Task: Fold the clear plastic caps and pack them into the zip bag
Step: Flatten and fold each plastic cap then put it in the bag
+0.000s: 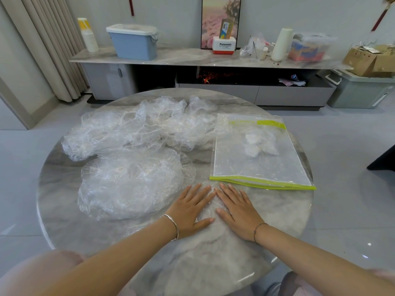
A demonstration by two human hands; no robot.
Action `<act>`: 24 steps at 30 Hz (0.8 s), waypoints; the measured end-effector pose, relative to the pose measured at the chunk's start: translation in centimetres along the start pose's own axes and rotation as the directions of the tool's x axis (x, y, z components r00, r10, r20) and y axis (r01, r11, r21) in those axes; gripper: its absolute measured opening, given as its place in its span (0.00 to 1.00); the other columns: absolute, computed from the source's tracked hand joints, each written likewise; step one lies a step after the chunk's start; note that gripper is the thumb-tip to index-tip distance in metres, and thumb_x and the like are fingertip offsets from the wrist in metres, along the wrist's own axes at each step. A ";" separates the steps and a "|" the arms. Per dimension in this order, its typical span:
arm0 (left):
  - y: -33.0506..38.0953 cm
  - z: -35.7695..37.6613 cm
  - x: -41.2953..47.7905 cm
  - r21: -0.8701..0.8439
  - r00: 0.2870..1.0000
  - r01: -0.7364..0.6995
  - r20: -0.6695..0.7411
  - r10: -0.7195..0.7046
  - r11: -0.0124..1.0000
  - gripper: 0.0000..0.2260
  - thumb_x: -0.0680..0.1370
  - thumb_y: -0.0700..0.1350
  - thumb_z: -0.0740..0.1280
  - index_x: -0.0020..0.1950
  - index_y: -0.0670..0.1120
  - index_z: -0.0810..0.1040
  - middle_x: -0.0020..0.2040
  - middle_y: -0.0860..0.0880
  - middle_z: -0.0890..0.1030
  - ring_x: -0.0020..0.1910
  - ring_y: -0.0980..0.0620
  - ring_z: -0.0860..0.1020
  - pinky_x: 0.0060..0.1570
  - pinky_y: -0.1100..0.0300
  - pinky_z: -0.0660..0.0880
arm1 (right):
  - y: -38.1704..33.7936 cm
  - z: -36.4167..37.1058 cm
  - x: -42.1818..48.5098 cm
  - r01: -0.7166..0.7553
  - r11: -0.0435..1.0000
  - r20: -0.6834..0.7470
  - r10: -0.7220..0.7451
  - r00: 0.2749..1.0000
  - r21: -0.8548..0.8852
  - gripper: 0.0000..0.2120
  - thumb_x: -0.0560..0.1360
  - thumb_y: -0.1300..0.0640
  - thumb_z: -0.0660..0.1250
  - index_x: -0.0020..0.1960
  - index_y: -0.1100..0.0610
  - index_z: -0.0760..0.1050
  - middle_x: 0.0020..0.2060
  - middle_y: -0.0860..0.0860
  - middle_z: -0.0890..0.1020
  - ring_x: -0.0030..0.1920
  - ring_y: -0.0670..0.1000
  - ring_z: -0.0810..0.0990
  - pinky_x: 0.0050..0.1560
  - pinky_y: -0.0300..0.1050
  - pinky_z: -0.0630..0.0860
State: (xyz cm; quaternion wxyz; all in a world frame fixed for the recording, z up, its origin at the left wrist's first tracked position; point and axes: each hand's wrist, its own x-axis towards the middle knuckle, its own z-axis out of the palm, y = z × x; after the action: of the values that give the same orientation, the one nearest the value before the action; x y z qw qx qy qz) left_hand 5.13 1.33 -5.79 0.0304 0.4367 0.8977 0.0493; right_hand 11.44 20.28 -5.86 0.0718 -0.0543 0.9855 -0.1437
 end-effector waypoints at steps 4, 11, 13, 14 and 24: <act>-0.3 -1.5 -0.6 -0.085 0.997 0.068 0.037 -0.065 0.994 0.42 0.69 0.70 0.34 0.77 0.51 0.54 0.76 0.52 0.57 0.75 0.49 0.55 0.72 0.57 0.45 | 0.2 -2.1 -0.5 0.057 0.992 -0.177 -0.037 0.984 0.111 0.34 0.73 0.36 0.42 0.74 0.50 0.60 0.73 0.45 0.61 0.74 0.45 0.54 0.71 0.35 0.40; -0.8 -3.9 -2.3 0.011 1.000 0.007 -0.007 -0.007 1.000 0.48 0.66 0.72 0.27 0.67 0.52 0.71 0.57 0.51 0.74 0.56 0.51 0.70 0.59 0.59 0.62 | -0.7 -3.2 -3.2 0.267 0.956 -0.272 -0.227 0.935 0.122 0.20 0.76 0.42 0.59 0.64 0.48 0.72 0.63 0.42 0.72 0.64 0.40 0.66 0.67 0.36 0.56; -0.6 -4.0 -2.9 0.035 1.000 -0.008 -0.001 0.008 0.999 0.48 0.65 0.74 0.29 0.64 0.51 0.73 0.54 0.51 0.74 0.54 0.51 0.70 0.59 0.59 0.64 | -1.2 -2.6 -4.1 0.347 0.934 -0.177 -0.329 0.928 0.086 0.21 0.75 0.44 0.62 0.66 0.48 0.70 0.64 0.43 0.73 0.64 0.41 0.67 0.66 0.35 0.56; -0.5 -4.0 -3.1 0.048 1.000 -0.014 0.000 0.014 0.999 0.48 0.65 0.75 0.30 0.63 0.50 0.74 0.54 0.51 0.74 0.54 0.51 0.70 0.59 0.58 0.64 | -1.3 -2.3 -4.5 0.376 0.923 -0.123 -0.365 0.923 0.082 0.23 0.74 0.45 0.63 0.68 0.48 0.68 0.64 0.43 0.72 0.64 0.42 0.67 0.67 0.34 0.56; -0.4 -3.6 -4.4 -0.025 0.961 -0.124 0.245 0.126 0.992 0.52 0.60 0.78 0.52 0.77 0.53 0.47 0.78 0.54 0.49 0.76 0.54 0.46 0.71 0.59 0.34 | -1.2 -0.6 -4.3 0.395 0.917 -0.099 -0.399 0.911 -0.062 0.22 0.72 0.43 0.64 0.63 0.48 0.73 0.62 0.42 0.76 0.61 0.43 0.73 0.64 0.35 0.59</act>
State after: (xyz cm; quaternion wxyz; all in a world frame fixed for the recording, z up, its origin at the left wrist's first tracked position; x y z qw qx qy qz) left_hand 7.20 -2.57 -2.25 0.1402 0.4951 0.8574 0.0009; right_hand 15.70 19.81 -4.39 -0.0143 -0.2468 0.9591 -0.1379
